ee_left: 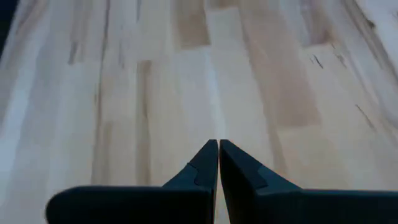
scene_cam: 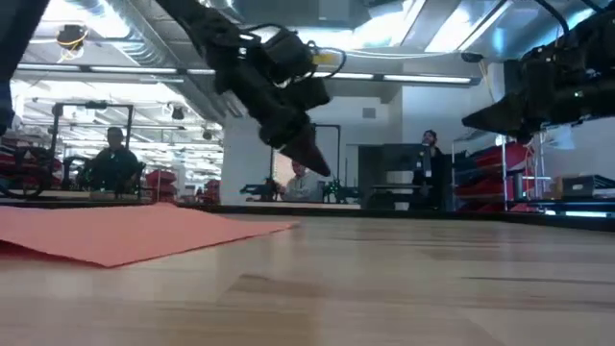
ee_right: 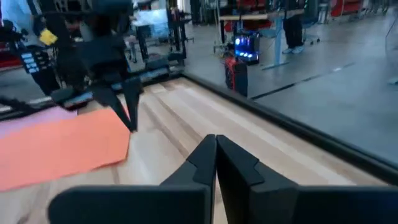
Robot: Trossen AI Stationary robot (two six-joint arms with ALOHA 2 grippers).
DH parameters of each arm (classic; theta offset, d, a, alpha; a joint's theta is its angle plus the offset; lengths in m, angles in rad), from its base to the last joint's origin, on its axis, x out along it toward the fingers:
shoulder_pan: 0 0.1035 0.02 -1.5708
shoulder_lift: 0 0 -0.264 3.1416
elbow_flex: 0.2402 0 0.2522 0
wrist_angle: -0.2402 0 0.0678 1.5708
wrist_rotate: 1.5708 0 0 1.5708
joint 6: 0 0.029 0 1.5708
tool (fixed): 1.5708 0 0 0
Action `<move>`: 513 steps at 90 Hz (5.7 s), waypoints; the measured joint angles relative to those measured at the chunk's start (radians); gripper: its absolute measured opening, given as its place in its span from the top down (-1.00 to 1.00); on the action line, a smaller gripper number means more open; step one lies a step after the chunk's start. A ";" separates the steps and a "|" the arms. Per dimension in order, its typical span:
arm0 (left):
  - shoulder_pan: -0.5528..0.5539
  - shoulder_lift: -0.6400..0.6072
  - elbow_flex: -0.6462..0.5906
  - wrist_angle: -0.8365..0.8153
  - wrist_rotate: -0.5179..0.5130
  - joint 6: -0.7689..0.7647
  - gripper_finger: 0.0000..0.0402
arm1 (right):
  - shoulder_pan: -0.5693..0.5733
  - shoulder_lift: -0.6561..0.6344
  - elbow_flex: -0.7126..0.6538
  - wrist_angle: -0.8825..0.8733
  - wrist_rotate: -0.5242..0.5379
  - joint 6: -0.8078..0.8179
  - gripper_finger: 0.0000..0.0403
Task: Organize paper
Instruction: Move the orange paper from bottom left to the top right table
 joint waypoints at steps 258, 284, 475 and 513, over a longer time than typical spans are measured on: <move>-0.188 0.067 0.183 -0.568 -0.208 -0.049 1.00 | 0.001 0.098 0.002 -0.044 -0.102 0.099 1.00; -0.260 0.060 0.205 -0.920 -0.217 -0.139 1.00 | 0.001 0.098 0.002 -0.052 -0.132 0.097 1.00; -0.268 0.122 0.096 -0.617 -0.168 -0.235 1.00 | 0.000 0.099 0.123 -0.238 -0.132 0.050 1.00; -0.216 0.137 0.094 -0.302 -0.169 -0.212 1.00 | 0.001 0.099 0.172 -0.262 -0.132 0.077 1.00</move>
